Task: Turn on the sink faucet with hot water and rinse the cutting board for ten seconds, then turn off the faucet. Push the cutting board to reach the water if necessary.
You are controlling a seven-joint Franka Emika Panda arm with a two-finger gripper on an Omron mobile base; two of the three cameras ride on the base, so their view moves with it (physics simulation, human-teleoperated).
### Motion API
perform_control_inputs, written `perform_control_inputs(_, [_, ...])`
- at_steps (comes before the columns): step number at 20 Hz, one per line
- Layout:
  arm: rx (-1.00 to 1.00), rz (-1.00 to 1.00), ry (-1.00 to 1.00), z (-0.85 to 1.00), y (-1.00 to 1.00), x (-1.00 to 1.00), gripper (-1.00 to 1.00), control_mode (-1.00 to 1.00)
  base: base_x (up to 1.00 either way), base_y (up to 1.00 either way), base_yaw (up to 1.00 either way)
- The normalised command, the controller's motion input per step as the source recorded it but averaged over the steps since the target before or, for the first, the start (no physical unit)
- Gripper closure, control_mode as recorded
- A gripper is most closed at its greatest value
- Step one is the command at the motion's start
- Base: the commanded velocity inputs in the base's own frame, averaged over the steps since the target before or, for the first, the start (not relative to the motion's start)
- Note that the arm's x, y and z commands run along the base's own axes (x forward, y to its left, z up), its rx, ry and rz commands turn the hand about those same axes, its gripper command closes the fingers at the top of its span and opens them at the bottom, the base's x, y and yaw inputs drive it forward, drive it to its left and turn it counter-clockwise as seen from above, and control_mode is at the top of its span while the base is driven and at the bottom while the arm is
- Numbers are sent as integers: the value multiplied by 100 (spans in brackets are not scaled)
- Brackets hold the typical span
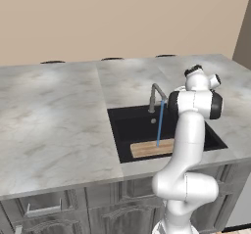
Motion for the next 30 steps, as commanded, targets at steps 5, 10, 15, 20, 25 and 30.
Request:
perform_control_inputs(5, [0, 0, 0, 0, 0, 0, -100, -100, 0, 0, 0])
perform_control_inputs(10, [0, 0, 0, 0, 0, 0, -100, -100, 0, 0, 0])
perform_control_inputs(15, [0, 0, 0, 0, 0, 0, -100, -100, 0, 0, 0])
perform_control_inputs(20, [0, 0, 0, 0, 0, 0, -100, -100, 0, 0, 0])
perform_control_inputs(25, [0, 0, 0, 0, 0, 0, -100, -100, 0, 0, 0])
perform_control_inputs(30, [0, 0, 0, 0, 0, 0, -100, -100, 0, 0, 0])
